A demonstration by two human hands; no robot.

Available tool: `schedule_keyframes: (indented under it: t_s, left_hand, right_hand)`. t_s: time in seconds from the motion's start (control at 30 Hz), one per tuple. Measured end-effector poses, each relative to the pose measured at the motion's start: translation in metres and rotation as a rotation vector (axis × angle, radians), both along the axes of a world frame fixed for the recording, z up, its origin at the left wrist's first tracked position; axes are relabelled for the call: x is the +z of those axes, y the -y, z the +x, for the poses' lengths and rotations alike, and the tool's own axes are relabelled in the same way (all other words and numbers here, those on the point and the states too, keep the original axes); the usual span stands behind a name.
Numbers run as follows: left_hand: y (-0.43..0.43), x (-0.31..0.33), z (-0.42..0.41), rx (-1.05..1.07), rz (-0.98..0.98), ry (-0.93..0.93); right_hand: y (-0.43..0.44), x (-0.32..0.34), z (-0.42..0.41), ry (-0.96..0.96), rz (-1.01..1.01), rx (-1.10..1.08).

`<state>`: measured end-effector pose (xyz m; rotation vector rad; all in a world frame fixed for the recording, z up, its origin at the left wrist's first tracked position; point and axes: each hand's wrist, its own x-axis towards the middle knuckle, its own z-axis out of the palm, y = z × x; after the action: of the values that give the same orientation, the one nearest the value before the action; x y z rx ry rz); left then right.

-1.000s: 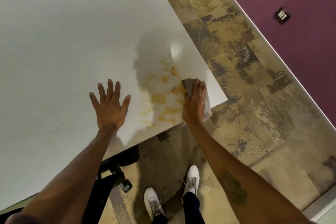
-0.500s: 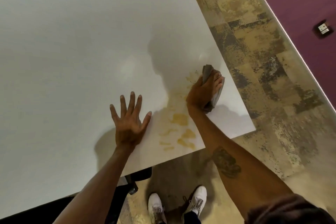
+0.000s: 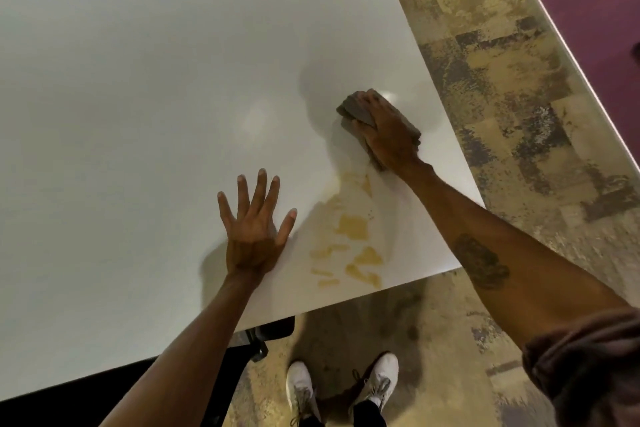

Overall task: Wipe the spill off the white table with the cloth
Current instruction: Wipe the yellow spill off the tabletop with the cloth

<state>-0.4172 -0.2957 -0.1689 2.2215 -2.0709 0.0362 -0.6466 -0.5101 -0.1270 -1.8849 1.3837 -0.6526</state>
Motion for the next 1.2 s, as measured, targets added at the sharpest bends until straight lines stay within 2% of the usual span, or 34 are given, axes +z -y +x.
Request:
schedule_keyframes:
  t_s: [0.17,0.37,0.5,0.63,0.73,0.83,1.0,1.1,1.2]
  left_hand:
    - [0.001,0.004,0.001,0.021,0.139,-0.086]
    - [0.000,0.005,0.001,0.048,0.195,-0.124]
    - [-0.002,0.006,0.002,0.032,0.200,-0.169]
    - [-0.011,0.003,0.013,-0.028,0.198,-0.297]
    - [-0.024,0.002,0.028,-0.136,0.184,-0.298]
    - [-0.038,0.004,0.031,-0.154,0.183,-0.209]
    - [-0.043,0.008,0.026,0.029,0.180,-0.084]
    - [-0.040,0.006,0.027,0.092,0.184,-0.114]
    - [-0.038,0.005,0.027,0.116,0.186,-0.132]
  right_hand:
    - [-0.031,-0.002,-0.011,-0.104,0.003,0.261]
    - [-0.092,0.007,-0.022,-0.182,-0.044,0.465]
    - [-0.135,0.009,-0.033,-0.175,-0.031,0.520]
    - [-0.169,0.002,-0.046,-0.154,-0.034,0.489]
    - [-0.192,-0.006,-0.046,-0.125,-0.009,0.382]
    - [-0.213,-0.012,-0.034,-0.115,-0.052,0.207]
    - [-0.245,-0.018,0.020,-0.055,-0.054,-0.364]
    - [-0.245,-0.015,0.063,-0.044,-0.025,-0.720]
    - [-0.228,-0.010,0.091,-0.057,-0.052,-0.936]
